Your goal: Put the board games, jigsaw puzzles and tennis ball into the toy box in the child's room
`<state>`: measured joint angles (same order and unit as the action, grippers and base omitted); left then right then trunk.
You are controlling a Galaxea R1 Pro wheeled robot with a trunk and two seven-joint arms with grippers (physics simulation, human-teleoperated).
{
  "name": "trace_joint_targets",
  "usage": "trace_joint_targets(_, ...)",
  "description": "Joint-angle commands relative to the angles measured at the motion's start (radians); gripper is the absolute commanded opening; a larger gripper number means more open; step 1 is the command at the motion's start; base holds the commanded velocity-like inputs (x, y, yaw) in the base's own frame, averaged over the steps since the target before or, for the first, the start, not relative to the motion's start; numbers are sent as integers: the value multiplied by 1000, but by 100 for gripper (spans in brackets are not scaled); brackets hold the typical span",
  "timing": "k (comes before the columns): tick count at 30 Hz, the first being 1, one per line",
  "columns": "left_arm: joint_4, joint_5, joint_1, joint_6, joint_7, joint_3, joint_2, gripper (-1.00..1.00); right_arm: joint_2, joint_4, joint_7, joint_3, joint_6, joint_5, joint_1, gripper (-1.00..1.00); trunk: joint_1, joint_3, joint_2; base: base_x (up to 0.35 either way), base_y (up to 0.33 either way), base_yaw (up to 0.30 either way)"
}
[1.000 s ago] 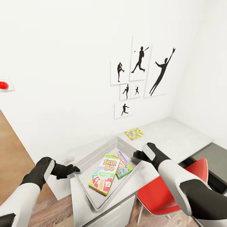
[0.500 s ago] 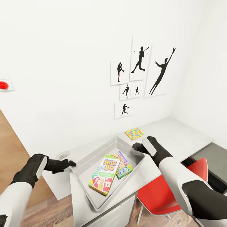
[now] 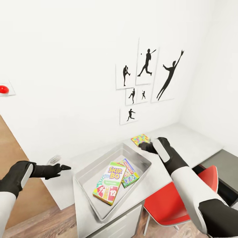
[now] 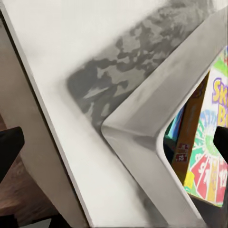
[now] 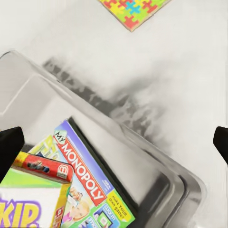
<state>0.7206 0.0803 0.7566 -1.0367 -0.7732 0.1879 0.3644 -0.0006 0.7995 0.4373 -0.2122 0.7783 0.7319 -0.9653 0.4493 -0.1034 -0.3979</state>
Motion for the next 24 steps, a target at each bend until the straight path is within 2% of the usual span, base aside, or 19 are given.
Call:
trace_joint_targets(1, 0, 8, 0, -6, -39, 0, 24, 100, -17, 78, 8, 1, 28, 14, 24, 100, 1, -2, -2, 0, 0, 0)
trace_joint_targets(4, 1, 7, -2, -1, -137, -1, 71, 100, -55, 252, 0, 15, 92, 46, 82, 100, 1, -2, -2, 0, 0, 0)
trace_joint_targets(5, 2, 7, -5, 2, -199, -2, 95, 100, -69, 345, -9, 20, 128, 77, 117, 100, 1, -2, -2, 0, 0, 0)
trace_joint_targets(6, 2, 7, -7, 5, -232, -3, 106, 100, -74, 392, -14, 22, 146, 94, 136, 100, 1, -2, -2, 0, 0, 0)
trace_joint_targets(8, 3, 6, -24, 35, -372, -3, 147, 100, -87, 555, -26, 28, 198, 157, 213, 100, 1, -2, -2, 0, 0, 0)
trace_joint_targets(9, 3, 6, -30, 50, -408, -4, 156, 100, -89, 588, -28, 29, 207, 169, 233, 100, 1, -2, -2, 0, 0, 0)
trace_joint_targets(10, 3, 6, -44, 83, -478, -4, 171, 100, -91, 645, -32, 34, 217, 189, 272, 100, 1, -2, -2, 0, 0, 0)
trace_joint_targets(11, 2, 5, -60, 116, -549, -4, 181, 100, -93, 686, -34, 43, 223, 202, 310, 100, 1, -2, -2, 0, 0, 0)
trace_joint_targets(13, 2, 5, -76, 148, -619, -4, 187, 100, -94, 713, -38, 56, 227, 210, 350, 100, 1, -2, -2, 0, 0, 0)
trace_joint_targets(14, 2, 3, -92, 177, -685, -4, 191, 100, -95, 731, -45, 73, 230, 216, 390, 100, 1, -2, -2, 0, 0, 0)
trace_joint_targets(16, 2, 2, -115, 218, -764, -3, 195, 100, -95, 751, -79, 100, 232, 222, 445, 100, 1, -2, -2, 0, 0, 0)
trace_joint_targets(17, 2, 5, -128, 244, -794, -2, 196, 100, -96, 761, -125, 118, 233, 224, 479, 100, 1, -2, -2, 0, 0, 0)
trace_joint_targets(18, 2, 6, -134, 256, -798, -2, 197, 100, -96, 764, -155, 127, 233, 225, 496, 100, 1, -2, -2, 0, 0, 0)
trace_joint_targets(22, 1, 11, -157, 305, -798, 4, 197, 100, -96, 775, -507, 174, 212, 225, 635, 100, 1, -2, -2, 0, 0, 0)
trace_joint_targets(24, 1, 12, -159, 310, -798, 8, 198, 100, -96, 777, -613, 188, 192, 220, 677, 100, 1, -2, -2, 0, 0, 0)
